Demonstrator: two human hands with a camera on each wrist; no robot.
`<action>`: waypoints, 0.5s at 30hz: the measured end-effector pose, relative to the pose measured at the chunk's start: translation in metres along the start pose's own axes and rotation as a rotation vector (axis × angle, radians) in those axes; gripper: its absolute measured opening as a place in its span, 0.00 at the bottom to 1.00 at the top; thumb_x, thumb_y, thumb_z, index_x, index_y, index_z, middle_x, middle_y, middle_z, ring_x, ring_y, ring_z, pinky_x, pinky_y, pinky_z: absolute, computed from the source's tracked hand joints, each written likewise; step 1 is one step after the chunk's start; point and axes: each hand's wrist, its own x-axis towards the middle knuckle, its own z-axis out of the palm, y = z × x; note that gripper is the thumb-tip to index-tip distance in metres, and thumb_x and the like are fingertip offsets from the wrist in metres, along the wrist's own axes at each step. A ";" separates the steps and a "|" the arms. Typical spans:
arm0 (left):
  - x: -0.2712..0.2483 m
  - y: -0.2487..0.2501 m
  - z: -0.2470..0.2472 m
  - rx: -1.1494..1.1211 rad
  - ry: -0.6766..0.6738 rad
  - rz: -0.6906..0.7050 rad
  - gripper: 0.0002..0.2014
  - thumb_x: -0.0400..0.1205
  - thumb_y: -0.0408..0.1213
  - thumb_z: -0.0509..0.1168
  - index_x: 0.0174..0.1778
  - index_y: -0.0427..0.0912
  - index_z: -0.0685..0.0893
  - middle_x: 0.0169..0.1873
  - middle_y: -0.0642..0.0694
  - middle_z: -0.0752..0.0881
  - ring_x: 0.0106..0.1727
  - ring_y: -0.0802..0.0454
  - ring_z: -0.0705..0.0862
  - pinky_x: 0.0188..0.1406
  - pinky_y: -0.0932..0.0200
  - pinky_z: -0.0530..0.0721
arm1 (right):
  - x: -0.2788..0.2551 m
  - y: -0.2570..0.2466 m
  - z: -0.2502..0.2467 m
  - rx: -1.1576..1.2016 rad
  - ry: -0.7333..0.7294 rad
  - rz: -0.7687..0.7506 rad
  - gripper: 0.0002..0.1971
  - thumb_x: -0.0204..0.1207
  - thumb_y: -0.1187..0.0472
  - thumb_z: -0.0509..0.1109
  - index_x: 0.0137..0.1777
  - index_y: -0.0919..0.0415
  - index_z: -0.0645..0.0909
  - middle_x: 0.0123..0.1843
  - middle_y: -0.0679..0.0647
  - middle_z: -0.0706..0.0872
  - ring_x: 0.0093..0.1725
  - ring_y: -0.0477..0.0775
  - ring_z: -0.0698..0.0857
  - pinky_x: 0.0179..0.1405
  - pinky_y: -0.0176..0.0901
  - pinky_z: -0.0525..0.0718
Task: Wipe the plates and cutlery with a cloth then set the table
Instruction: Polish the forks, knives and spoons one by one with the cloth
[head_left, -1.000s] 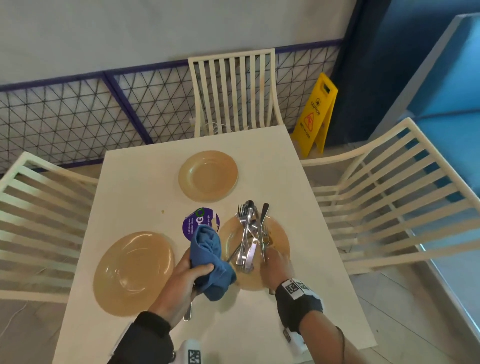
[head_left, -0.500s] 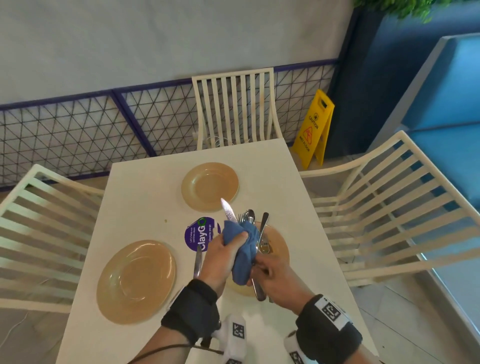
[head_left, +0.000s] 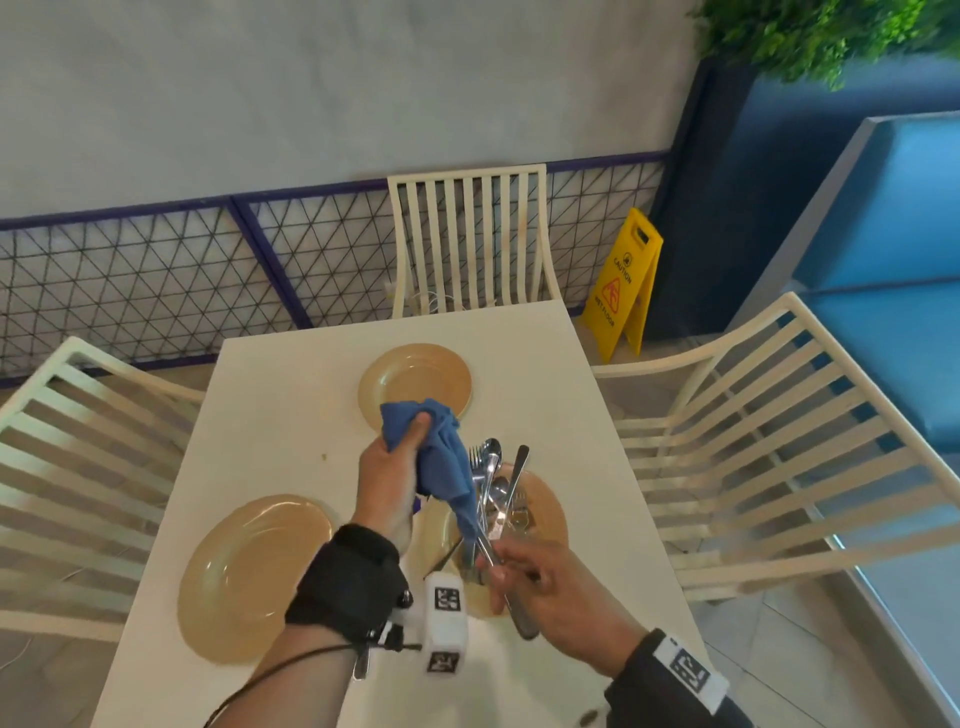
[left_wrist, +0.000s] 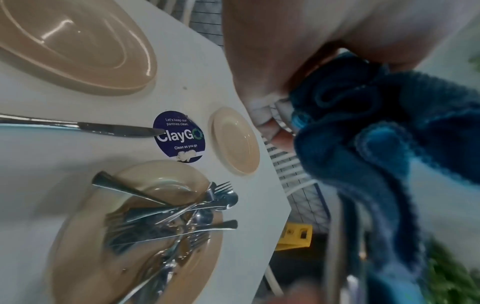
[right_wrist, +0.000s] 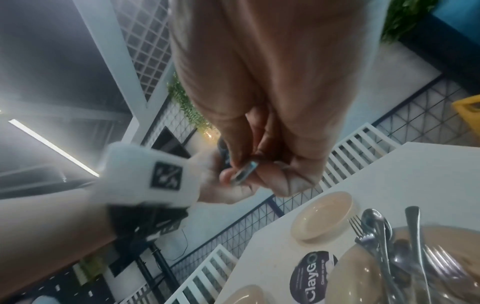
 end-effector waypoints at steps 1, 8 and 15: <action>0.002 0.002 0.000 -0.035 0.020 0.010 0.17 0.83 0.47 0.73 0.60 0.38 0.88 0.54 0.37 0.92 0.54 0.43 0.90 0.50 0.52 0.84 | 0.000 0.000 0.000 0.016 -0.005 0.009 0.10 0.88 0.63 0.61 0.52 0.58 0.85 0.35 0.48 0.87 0.29 0.47 0.79 0.33 0.44 0.81; -0.043 -0.051 0.016 0.031 -0.145 -0.024 0.18 0.82 0.44 0.72 0.66 0.39 0.86 0.56 0.39 0.93 0.60 0.44 0.91 0.66 0.41 0.87 | 0.038 0.012 -0.005 -0.097 0.117 -0.006 0.11 0.71 0.63 0.68 0.52 0.59 0.87 0.45 0.58 0.92 0.45 0.59 0.91 0.48 0.64 0.90; -0.033 -0.038 -0.023 0.440 -0.374 0.115 0.13 0.84 0.45 0.71 0.63 0.50 0.85 0.53 0.51 0.92 0.57 0.53 0.91 0.56 0.56 0.89 | 0.045 -0.001 -0.031 0.195 0.260 -0.022 0.10 0.87 0.58 0.66 0.55 0.55 0.89 0.48 0.59 0.90 0.46 0.57 0.88 0.50 0.55 0.89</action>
